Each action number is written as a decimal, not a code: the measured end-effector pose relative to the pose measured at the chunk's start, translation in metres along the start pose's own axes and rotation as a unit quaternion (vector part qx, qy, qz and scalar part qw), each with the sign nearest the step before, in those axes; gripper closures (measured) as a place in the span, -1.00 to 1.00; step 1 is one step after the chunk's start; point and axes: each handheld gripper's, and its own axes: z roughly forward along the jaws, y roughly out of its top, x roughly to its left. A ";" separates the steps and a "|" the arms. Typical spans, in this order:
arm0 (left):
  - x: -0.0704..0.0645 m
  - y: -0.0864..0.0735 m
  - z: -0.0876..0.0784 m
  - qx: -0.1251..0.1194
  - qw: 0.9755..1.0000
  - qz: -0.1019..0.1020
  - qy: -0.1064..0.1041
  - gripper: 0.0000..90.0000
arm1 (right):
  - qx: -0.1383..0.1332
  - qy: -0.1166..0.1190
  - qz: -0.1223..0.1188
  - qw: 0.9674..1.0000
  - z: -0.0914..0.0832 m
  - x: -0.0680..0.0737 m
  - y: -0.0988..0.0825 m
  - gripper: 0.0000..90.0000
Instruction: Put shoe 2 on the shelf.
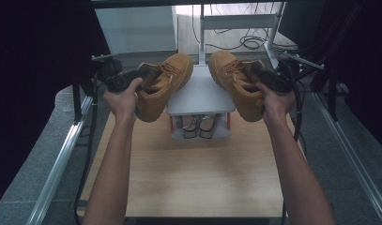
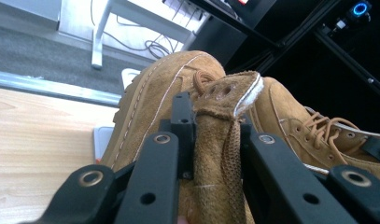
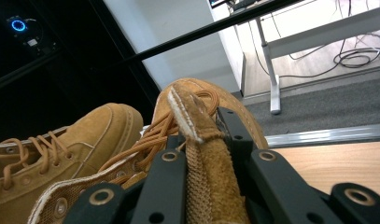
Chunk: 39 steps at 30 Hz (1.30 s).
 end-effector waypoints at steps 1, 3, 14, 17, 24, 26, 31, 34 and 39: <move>0.000 0.000 0.002 0.001 1.000 -0.002 -0.001 0.74 | 0.000 0.000 0.003 1.000 0.001 0.000 0.000 0.80; 0.000 0.000 0.005 0.002 1.000 -0.005 -0.004 0.74 | 0.001 -0.001 0.002 1.000 0.003 -0.001 0.000 0.80; 0.000 0.012 0.027 0.008 1.000 -0.018 -0.005 0.74 | 0.011 -0.005 0.027 1.000 0.030 0.005 0.008 0.80; 0.001 0.017 0.035 0.013 0.999 -0.042 -0.012 0.74 | 0.016 -0.009 0.034 0.999 0.040 0.008 0.010 0.79; -0.004 0.022 0.050 0.020 0.998 -0.060 -0.013 0.73 | 0.030 -0.016 0.065 0.997 0.062 0.014 0.014 0.79; -0.001 0.021 0.055 0.029 0.997 -0.073 -0.014 0.73 | 0.037 -0.019 0.069 0.997 0.068 0.015 0.014 0.78; 0.007 0.024 0.069 0.048 0.994 -0.093 -0.012 0.64 | 0.068 -0.023 0.068 0.995 0.084 0.010 0.010 0.71; 0.010 0.033 0.077 0.083 0.994 -0.071 -0.018 0.44 | 0.079 -0.023 0.047 0.996 0.089 0.010 0.013 0.59; 0.014 0.038 0.079 0.091 0.994 -0.050 -0.035 0.14 | 0.087 0.001 0.027 0.996 0.092 0.002 0.018 0.33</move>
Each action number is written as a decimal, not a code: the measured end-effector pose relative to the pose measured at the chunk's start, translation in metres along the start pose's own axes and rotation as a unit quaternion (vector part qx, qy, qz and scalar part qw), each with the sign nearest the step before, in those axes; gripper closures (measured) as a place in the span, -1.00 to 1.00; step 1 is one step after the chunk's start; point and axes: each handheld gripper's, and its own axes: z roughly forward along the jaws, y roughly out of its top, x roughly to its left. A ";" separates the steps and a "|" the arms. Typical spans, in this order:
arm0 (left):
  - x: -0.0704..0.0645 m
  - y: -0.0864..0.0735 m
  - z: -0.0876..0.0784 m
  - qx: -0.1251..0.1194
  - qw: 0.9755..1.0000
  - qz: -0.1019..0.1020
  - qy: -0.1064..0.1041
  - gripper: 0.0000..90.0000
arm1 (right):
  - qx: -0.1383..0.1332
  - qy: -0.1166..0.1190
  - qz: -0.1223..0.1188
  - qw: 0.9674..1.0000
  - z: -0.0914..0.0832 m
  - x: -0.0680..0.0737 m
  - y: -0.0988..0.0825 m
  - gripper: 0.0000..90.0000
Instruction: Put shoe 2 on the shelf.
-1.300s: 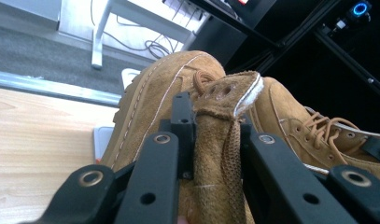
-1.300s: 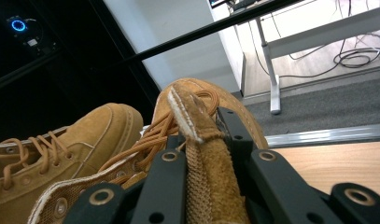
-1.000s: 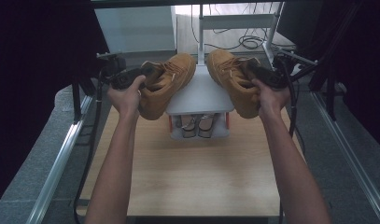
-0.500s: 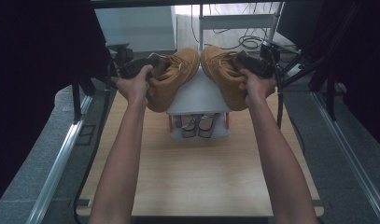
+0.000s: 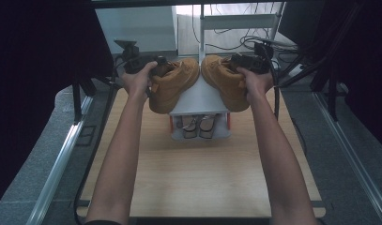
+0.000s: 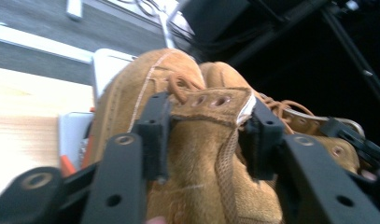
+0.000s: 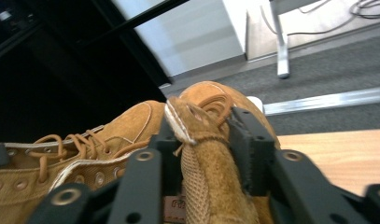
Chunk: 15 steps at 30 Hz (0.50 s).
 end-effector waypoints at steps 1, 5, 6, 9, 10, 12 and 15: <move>0.000 0.000 -0.001 0.001 1.000 0.005 -0.003 0.07 | 0.002 0.008 -0.005 1.000 0.000 -0.001 0.000 0.26; -0.002 -0.001 -0.006 -0.003 1.000 0.025 -0.011 -0.14 | -0.007 0.008 -0.032 0.999 -0.002 0.001 0.000 0.07; -0.002 -0.001 -0.008 -0.009 0.999 0.031 -0.011 -0.17 | -0.009 0.006 -0.035 0.999 -0.003 0.001 0.000 0.06; -0.007 0.000 -0.018 -0.033 0.998 0.048 -0.024 -0.18 | -0.025 -0.003 -0.041 0.999 -0.006 0.001 0.000 -0.01; -0.009 0.000 -0.021 -0.038 0.998 0.052 -0.027 -0.19 | -0.032 -0.001 -0.042 0.999 -0.006 0.001 0.001 -0.03; -0.010 0.001 -0.026 -0.043 0.997 0.058 -0.031 -0.17 | -0.042 0.013 -0.037 0.998 -0.008 0.002 0.003 -0.08; -0.011 0.000 -0.031 -0.044 0.996 0.065 -0.030 -0.16 | -0.051 0.024 -0.048 0.997 -0.016 0.008 0.008 -0.07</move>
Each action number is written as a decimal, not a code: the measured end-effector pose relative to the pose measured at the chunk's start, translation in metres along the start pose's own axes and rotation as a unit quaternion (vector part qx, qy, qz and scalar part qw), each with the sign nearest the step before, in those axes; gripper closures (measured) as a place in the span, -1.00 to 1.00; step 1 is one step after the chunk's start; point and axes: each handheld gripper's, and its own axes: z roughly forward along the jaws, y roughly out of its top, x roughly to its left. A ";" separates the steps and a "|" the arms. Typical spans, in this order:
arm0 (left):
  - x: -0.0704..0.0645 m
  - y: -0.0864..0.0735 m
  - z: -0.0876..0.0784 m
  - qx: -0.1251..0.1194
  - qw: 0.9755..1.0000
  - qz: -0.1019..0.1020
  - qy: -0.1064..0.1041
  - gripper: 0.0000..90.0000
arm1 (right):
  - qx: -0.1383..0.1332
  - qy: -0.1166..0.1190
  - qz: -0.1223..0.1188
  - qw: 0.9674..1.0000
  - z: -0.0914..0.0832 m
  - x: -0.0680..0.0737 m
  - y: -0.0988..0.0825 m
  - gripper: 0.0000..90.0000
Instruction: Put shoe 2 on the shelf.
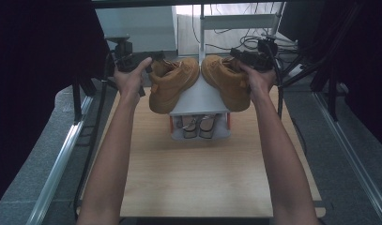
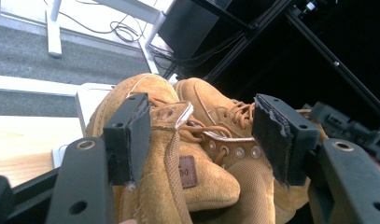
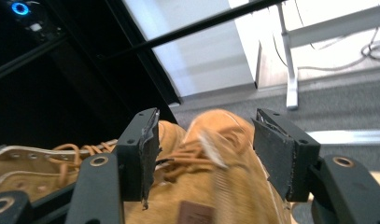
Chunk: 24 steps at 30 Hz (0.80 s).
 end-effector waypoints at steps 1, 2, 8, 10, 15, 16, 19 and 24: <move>-0.001 0.000 -0.002 -0.001 1.000 0.004 0.001 -0.15 | -0.003 0.001 -0.005 1.000 -0.002 0.002 0.001 -0.06; -0.002 0.000 -0.003 -0.001 1.000 0.007 0.002 -0.14 | -0.004 0.002 -0.009 1.000 -0.005 0.004 0.002 -0.05; -0.007 -0.002 -0.013 0.006 1.000 0.024 0.006 -0.07 | 0.002 0.011 -0.019 1.000 -0.020 0.004 0.000 0.05; -0.008 -0.004 -0.018 0.002 1.000 0.028 0.003 -0.04 | -0.001 0.016 -0.017 1.000 -0.027 0.002 -0.002 0.11; -0.005 -0.009 -0.033 0.001 0.999 0.040 0.000 0.12 | -0.006 0.032 -0.010 0.999 -0.047 -0.007 -0.006 0.26; -0.004 -0.010 -0.036 0.000 0.999 0.043 0.001 0.15 | -0.007 0.031 -0.012 0.999 -0.051 -0.009 -0.007 0.31; 0.001 -0.015 -0.043 -0.001 0.999 0.050 0.001 0.28 | -0.008 0.032 -0.011 0.999 -0.061 -0.016 -0.012 0.41; 0.014 -0.024 -0.052 -0.003 0.999 0.053 0.006 0.48 | -0.002 0.027 -0.004 1.000 -0.072 -0.034 -0.022 0.61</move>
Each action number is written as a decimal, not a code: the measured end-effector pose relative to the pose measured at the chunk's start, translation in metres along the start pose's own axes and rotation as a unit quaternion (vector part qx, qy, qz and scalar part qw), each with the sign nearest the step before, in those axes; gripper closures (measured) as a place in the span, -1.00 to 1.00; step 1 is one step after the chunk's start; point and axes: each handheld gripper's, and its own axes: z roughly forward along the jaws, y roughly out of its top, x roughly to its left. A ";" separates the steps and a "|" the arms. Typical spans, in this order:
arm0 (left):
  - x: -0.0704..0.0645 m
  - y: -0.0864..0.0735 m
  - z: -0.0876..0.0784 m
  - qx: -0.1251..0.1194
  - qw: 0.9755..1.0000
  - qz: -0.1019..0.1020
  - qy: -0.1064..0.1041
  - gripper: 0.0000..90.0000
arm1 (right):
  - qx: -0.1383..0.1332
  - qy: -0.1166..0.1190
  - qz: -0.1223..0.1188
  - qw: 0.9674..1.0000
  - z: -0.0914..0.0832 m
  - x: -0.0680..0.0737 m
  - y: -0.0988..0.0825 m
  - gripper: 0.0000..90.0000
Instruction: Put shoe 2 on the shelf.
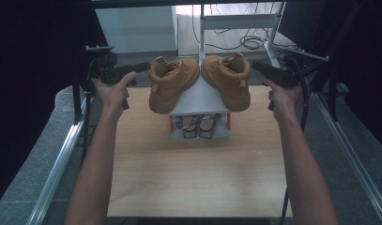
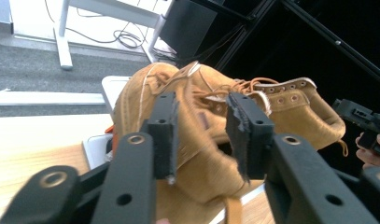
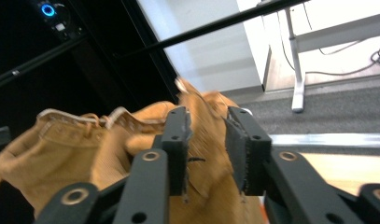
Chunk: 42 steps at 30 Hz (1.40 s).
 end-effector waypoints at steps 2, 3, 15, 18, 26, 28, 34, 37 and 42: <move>0.006 -0.004 -0.004 -0.001 1.000 -0.004 -0.004 0.56 | 0.004 -0.001 0.003 1.000 -0.003 -0.007 -0.005 0.69; 0.010 -0.006 -0.006 -0.001 1.000 -0.006 -0.007 0.59 | 0.005 -0.001 0.004 1.000 -0.003 -0.009 -0.007 0.72; 0.036 -0.031 -0.008 0.020 1.000 -0.012 -0.003 0.92 | 0.028 -0.005 -0.013 0.999 0.000 -0.018 -0.028 0.94; 0.039 -0.036 -0.007 0.022 1.000 -0.013 -0.005 0.97 | 0.034 -0.007 -0.019 0.999 0.003 -0.015 -0.031 0.95; 0.042 -0.042 -0.003 0.023 1.000 -0.012 0.001 0.98 | 0.037 -0.010 -0.024 0.999 0.008 -0.016 -0.040 0.98; 0.042 -0.043 0.000 0.029 1.000 -0.010 0.000 0.98 | 0.038 -0.012 -0.026 0.999 0.010 -0.017 -0.042 0.98; 0.041 -0.046 0.008 0.035 0.999 -0.012 0.000 0.98 | 0.040 -0.013 -0.029 0.999 0.011 -0.019 -0.048 0.98; 0.040 -0.047 0.008 0.039 0.999 -0.008 0.004 0.98 | 0.042 -0.015 -0.031 0.999 0.012 -0.021 -0.051 0.98; 0.039 -0.049 0.013 0.044 0.999 -0.012 0.004 0.99 | 0.047 -0.019 -0.026 0.998 0.014 -0.026 -0.058 0.98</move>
